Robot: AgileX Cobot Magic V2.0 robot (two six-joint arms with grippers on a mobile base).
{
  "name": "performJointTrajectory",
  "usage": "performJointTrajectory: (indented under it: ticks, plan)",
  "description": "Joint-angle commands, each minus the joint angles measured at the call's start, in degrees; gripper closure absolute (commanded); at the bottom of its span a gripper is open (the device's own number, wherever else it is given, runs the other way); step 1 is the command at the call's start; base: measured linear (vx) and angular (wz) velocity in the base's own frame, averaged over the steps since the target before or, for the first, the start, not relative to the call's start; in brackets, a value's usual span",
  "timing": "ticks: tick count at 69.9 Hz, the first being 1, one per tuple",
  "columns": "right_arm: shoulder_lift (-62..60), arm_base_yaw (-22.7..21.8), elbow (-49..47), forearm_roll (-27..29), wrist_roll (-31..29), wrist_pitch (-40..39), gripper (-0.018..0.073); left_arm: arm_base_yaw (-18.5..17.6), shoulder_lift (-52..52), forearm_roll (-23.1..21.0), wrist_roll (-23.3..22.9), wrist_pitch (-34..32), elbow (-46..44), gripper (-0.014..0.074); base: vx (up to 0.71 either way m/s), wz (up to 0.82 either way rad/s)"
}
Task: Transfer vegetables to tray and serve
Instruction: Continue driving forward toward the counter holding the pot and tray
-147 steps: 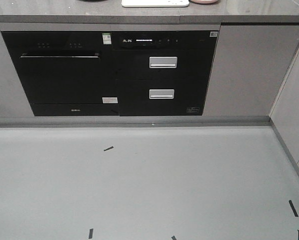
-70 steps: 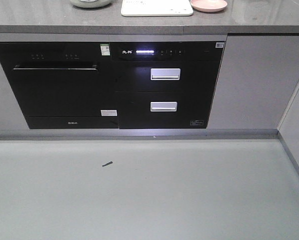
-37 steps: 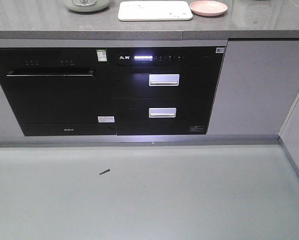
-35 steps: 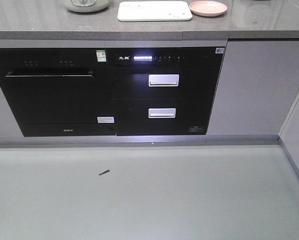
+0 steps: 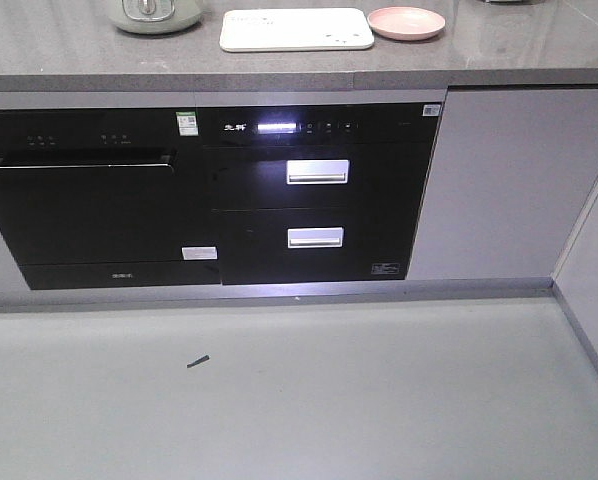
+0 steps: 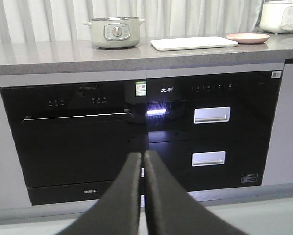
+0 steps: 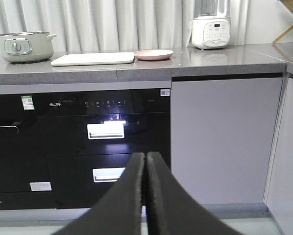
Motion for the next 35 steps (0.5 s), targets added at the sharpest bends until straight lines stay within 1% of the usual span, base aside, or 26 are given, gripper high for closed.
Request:
performJointTrajectory:
  ticks: [1,35]
  plan:
    - [-0.43,-0.28,0.88,-0.22,0.0,-4.4,0.0562,0.07,-0.81,-0.24,-0.42,-4.62,1.6,0.0602,0.09,-0.04]
    - [-0.43,-0.28,0.88,-0.22,0.0,-4.4,0.0562,0.07,-0.81,-0.24,-0.42,-4.62,1.6,0.0602,0.09,-0.03]
